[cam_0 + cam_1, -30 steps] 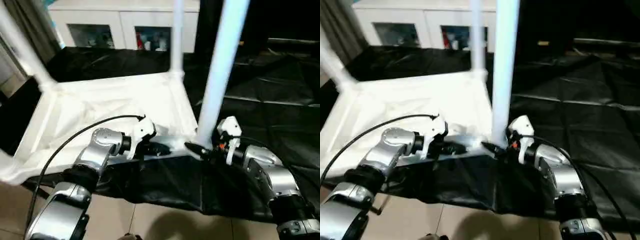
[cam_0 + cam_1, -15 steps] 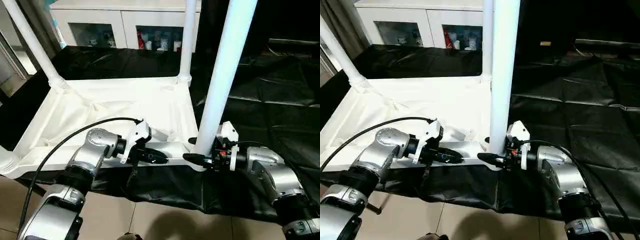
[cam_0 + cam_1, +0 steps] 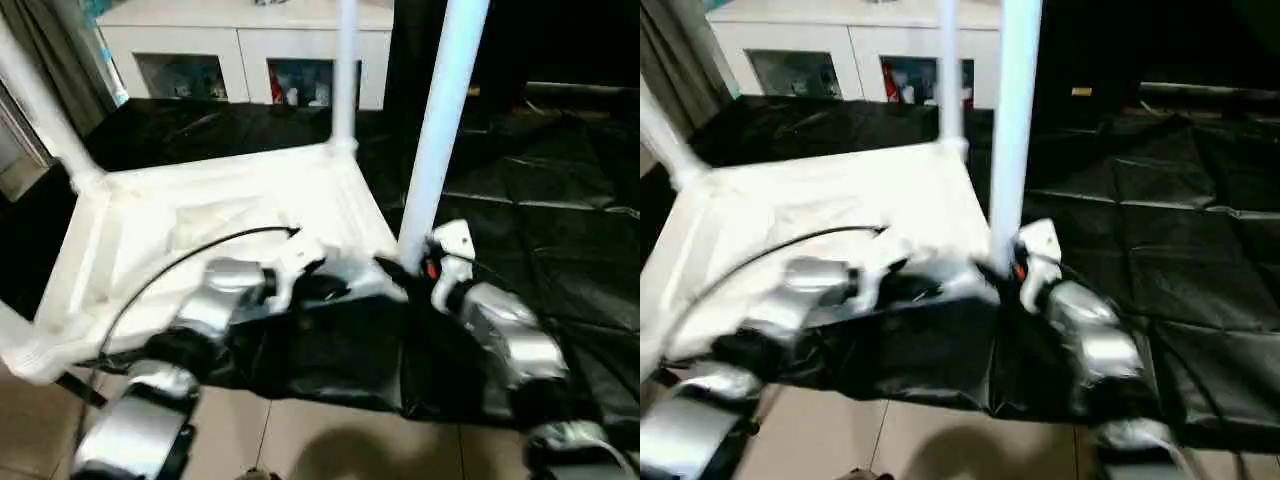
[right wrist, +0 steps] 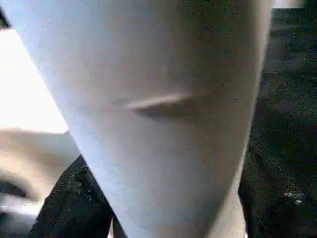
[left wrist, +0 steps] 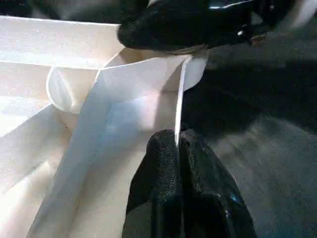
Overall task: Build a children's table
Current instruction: Rotate leg to tighten
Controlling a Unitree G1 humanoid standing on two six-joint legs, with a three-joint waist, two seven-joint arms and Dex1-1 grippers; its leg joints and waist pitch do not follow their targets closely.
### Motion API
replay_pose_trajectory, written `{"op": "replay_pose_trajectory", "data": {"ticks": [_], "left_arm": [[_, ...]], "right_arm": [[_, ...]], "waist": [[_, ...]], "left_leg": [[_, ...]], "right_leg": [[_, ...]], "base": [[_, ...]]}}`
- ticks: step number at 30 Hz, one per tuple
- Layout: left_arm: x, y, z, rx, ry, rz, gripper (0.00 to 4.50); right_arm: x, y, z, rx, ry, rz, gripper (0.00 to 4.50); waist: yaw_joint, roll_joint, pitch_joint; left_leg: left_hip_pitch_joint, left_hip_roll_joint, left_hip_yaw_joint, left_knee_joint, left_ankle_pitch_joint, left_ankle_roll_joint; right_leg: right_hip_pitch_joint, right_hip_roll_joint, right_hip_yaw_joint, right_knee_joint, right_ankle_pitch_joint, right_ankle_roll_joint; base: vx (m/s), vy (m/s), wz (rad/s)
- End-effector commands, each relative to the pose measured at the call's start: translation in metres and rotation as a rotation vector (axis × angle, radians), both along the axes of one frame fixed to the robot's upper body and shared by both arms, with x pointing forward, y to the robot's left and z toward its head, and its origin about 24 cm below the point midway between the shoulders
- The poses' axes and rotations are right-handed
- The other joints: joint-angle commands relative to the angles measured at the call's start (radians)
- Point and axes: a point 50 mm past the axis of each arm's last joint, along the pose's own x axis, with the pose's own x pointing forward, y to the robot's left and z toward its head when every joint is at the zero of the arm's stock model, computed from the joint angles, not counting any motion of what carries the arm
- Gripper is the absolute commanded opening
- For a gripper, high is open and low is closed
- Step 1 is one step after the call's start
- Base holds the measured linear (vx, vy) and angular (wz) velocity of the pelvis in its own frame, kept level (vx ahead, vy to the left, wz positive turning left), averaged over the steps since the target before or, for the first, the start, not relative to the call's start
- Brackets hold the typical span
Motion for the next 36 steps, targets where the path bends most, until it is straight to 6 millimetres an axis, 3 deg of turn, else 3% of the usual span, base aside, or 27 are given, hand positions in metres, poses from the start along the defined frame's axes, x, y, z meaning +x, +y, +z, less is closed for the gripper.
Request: {"op": "replay_pose_trajectory", "data": {"ticks": [1, 4, 5, 6, 10, 12, 17, 19, 21, 22, 23, 25, 30, 33, 36], "left_arm": [[0.009, -0.010, 0.011, -0.066, -0.047, 0.110, 0.00], [0.009, -0.016, 0.011, -0.069, -0.053, 0.091, 0.00], [0.009, -0.017, 0.011, -0.069, -0.054, 0.086, 0.00], [0.007, -0.017, 0.011, -0.064, -0.054, 0.054, 0.00], [0.003, -0.013, 0.009, -0.058, -0.049, -0.002, 0.00], [-0.001, -0.007, 0.008, -0.048, -0.044, -0.066, 0.00], [-0.014, 0.014, 0.004, -0.006, 0.008, -0.214, 0.00], [-0.016, 0.021, 0.003, 0.010, 0.023, -0.236, 0.00], [-0.020, 0.031, 0.002, 0.022, 0.044, -0.277, 0.00], [-0.023, 0.034, 0.002, 0.020, 0.058, -0.297, 0.00], [-0.026, 0.038, 0.002, 0.015, 0.078, -0.328, 0.00], [-0.030, 0.043, 0.004, 0.009, 0.101, -0.360, 0.00], [-0.032, 0.048, 0.006, 0.007, 0.117, -0.379, 0.00], [-0.032, 0.050, 0.007, 0.007, 0.118, -0.376, 0.00], [-0.032, 0.049, 0.007, 0.001, 0.118, -0.374, 0.00]], "right_arm": [[-0.018, 0.026, -0.035, -0.018, 0.153, 0.053, 2.72], [-0.018, 0.037, -0.030, -0.013, 0.114, 0.118, 2.72], [-0.018, 0.038, -0.030, -0.005, 0.111, 0.129, 3.07], [-0.018, 0.040, -0.026, 0.023, 0.105, 0.168, 3.42], [-0.019, 0.035, -0.021, -0.015, 0.072, 0.235, 3.70], [-0.020, 0.028, -0.016, -0.017, 0.052, 0.313, 3.70], [-0.027, 0.005, -0.004, -0.042, 0.021, 0.481, 3.70], [-0.030, -0.001, -0.001, -0.047, 0.021, 0.526, 3.70], [-0.033, -0.012, 0.002, -0.059, 0.047, 0.595, 3.70], [-0.035, -0.015, 0.003, -0.063, 0.058, 0.623, 3.70], [-0.038, -0.019, 0.004, -0.069, 0.074, 0.661, 3.70], [-0.041, -0.024, 0.005, -0.077, 0.093, 0.702, 3.70], [-0.040, -0.028, 0.008, -0.079, 0.098, 0.719, 3.70], [-0.040, -0.028, 0.009, -0.069, 0.095, 0.720, 3.46], [-0.042, -0.026, 0.009, -0.054, 0.099, 0.732, 3.21]], "waist": [[-0.005, -0.011, -0.055], [-0.005, -0.014, -0.055], [-0.005, -0.014, -0.055], [-0.004, -0.008, -0.057], [-0.003, -0.013, -0.059], [-0.001, -0.011, -0.060], [0.004, -0.015, -0.071], [0.008, -0.015, -0.075], [0.009, -0.014, -0.078], [0.010, -0.014, -0.076], [0.009, -0.020, -0.073], [0.010, -0.016, -0.071], [0.008, -0.018, -0.065], [0.007, -0.019, -0.065], [0.007, -0.020, -0.067]], "left_leg": [[0.026, 0.030, -0.021, -0.076, -0.346, -0.003], [0.025, 0.029, -0.021, -0.077, -0.359, 0.001], [0.023, 0.029, -0.021, -0.077, -0.357, 0.003], [0.022, 0.029, -0.022, -0.077, -0.350, 0.009], [0.019, 0.030, -0.021, -0.076, -0.337, 0.014], [0.019, 0.031, -0.020, -0.075, -0.321, 0.023], [0.007, 0.032, -0.017, -0.061, -0.220, 0.074], [0.007, 0.033, -0.013, -0.052, -0.165, 0.104], [0.009, 0.034, -0.012, -0.048, -0.144, 0.117], [0.010, 0.034, -0.012, -0.048, -0.142, 0.120], [0.008, 0.034, -0.011, -0.049, -0.151, 0.121], [0.011, 0.036, -0.011, -0.051, -0.174, 0.115], [0.017, 0.038, -0.011, -0.058, -0.230, 0.076], [0.017, 0.038, -0.012, -0.060, -0.232, 0.062], [0.016, 0.037, -0.012, -0.057, -0.204, 0.072]], "right_leg": [[0.026, -0.046, 0.026, -0.091, -0.370, -0.172], [0.026, -0.046, 0.026, -0.093, -0.366, -0.167], [0.027, -0.046, 0.026, -0.093, -0.362, -0.167], [0.029, -0.046, 0.026, -0.090, -0.348, -0.169], [0.033, -0.047, 0.025, -0.089, -0.326, -0.175], [0.033, -0.046, 0.025, -0.087, -0.301, -0.182], [0.048, -0.045, 0.020, -0.062, -0.128, -0.228], [0.046, -0.041, 0.019, -0.052, -0.034, -0.259], [0.046, -0.040, 0.017, -0.047, 0.004, -0.278], [0.046, -0.039, 0.016, -0.047, 0.009, -0.286], [0.047, -0.040, 0.017, -0.048, 0.000, -0.289], [0.045, -0.041, 0.017, -0.050, -0.042, -0.287], [0.040, -0.042, 0.021, -0.061, -0.156, -0.271], [0.041, -0.042, 0.021, -0.061, -0.165, -0.262], [0.042, -0.041, 0.021, -0.056, -0.115, -0.269]], "base": [[0.000, 0.000, 0.00], [0.000, 0.000, 0.00], [0.000, 0.000, 0.00], [0.000, 0.000, 0.00], [0.000, 0.000, 0.00], [0.000, 0.000, 0.00], [0.020, -0.004, -0.01], [0.000, 0.000, 0.00], [0.000, 0.000, 0.00], [0.000, 0.000, 0.00], [0.000, 0.000, 0.00], [0.000, 0.000, 0.00], [0.000, 0.000, 0.00], [0.000, 0.000, 0.00], [0.000, 0.000, 0.00]]}}
